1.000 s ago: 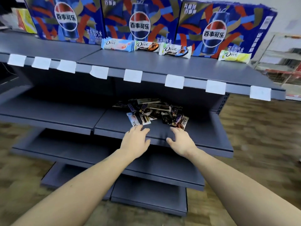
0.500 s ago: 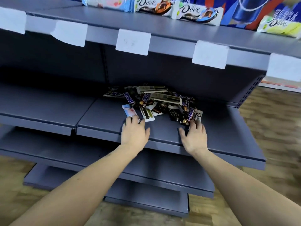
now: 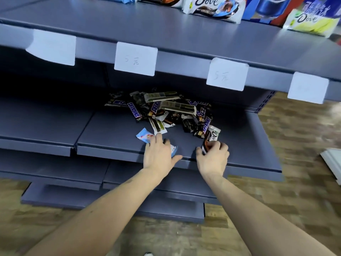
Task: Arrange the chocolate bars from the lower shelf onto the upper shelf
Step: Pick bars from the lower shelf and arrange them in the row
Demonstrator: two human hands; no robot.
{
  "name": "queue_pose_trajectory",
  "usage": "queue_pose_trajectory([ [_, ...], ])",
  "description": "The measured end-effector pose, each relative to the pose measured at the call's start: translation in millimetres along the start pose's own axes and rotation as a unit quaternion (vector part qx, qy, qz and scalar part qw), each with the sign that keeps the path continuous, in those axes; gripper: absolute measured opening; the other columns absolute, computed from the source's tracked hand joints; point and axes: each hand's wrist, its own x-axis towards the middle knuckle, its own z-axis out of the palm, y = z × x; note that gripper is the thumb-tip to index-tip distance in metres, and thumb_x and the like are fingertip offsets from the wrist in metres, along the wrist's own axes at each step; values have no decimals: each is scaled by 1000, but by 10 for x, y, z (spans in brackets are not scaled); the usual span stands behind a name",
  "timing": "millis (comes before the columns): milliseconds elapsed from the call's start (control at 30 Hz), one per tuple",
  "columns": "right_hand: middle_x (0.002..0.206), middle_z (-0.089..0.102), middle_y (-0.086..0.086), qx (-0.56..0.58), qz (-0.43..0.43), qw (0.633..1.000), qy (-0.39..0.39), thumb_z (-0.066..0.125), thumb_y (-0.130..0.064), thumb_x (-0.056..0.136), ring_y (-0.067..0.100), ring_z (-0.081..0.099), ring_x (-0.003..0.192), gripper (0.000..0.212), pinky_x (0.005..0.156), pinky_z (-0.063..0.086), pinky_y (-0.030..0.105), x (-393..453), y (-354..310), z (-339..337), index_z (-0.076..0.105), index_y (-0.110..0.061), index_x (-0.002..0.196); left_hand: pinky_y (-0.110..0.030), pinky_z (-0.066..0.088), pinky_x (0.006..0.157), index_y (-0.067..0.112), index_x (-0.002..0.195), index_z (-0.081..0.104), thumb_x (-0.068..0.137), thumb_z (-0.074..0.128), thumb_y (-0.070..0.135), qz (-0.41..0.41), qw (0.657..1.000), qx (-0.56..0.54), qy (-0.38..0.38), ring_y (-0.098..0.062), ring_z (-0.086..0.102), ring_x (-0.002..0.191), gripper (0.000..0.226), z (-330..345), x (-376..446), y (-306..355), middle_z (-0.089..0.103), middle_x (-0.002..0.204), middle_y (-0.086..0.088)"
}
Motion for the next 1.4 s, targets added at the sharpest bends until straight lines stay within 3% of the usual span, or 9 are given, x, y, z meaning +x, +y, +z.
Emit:
queue_pose_trajectory([
  [267,123,43,7,13,15,998,-62,70,-44,82,30,54,108,58,80,46,39,-95,37,-175,44,-10,120,-34,41,99,14,146,29,77,62,67,50,997,-49,-24,-24,36,126,93,25,-74,59,33,135,-8],
  [467,123,52,12,-36,32,998,-47,70,-30,78,33,45,116,60,97,39,41,-37,84,-292,44,-6,127,-36,39,102,17,148,24,68,65,71,-7,996,-67,-50,-26,30,132,105,-45,17,-183,17,151,-7],
  [600,127,53,11,-39,41,998,-34,70,-33,80,33,43,120,62,100,35,41,2,162,-314,44,-9,132,-35,41,98,17,146,32,75,71,55,-7,994,-97,-50,-25,36,125,89,-80,75,-283,36,141,-5],
  [733,129,52,11,-30,23,999,-29,69,-36,86,32,43,120,62,100,37,42,43,211,-293,44,-9,136,-37,45,96,16,139,47,78,78,32,-4,982,-175,-74,-23,44,119,70,-122,99,-261,39,132,-4],
  [867,124,54,11,7,37,999,-36,72,-29,84,32,47,118,58,95,43,42,93,183,-330,46,-9,133,-36,46,94,18,132,56,79,78,26,8,978,-190,-85,-21,49,112,58,-122,109,-244,42,127,-1],
  [967,120,55,10,30,56,997,-40,74,-27,81,32,51,115,58,93,45,41,86,182,-350,48,-8,129,-35,44,96,28,136,53,81,75,28,24,974,-207,-90,-18,45,115,59,-115,107,-276,42,128,3],
  [1067,115,54,9,20,62,997,-52,72,-28,80,32,52,111,49,90,47,41,75,202,-350,53,-9,121,-33,43,94,39,131,53,84,66,48,67,978,-173,-91,-16,37,120,50,-130,84,-244,38,133,5],
  [1233,116,55,6,10,85,994,-69,73,-31,76,31,54,110,50,89,48,38,90,197,-380,57,-16,121,-35,41,96,34,110,60,83,51,66,36,986,-152,-55,-22,32,122,43,-83,64,-34,39,137,5],
  [1400,101,61,4,15,79,992,-101,76,-38,69,23,59,90,40,76,48,31,87,196,-366,63,-20,101,-33,45,88,23,101,59,89,59,22,90,979,-180,-26,-23,39,112,13,0,66,120,38,140,3],
])
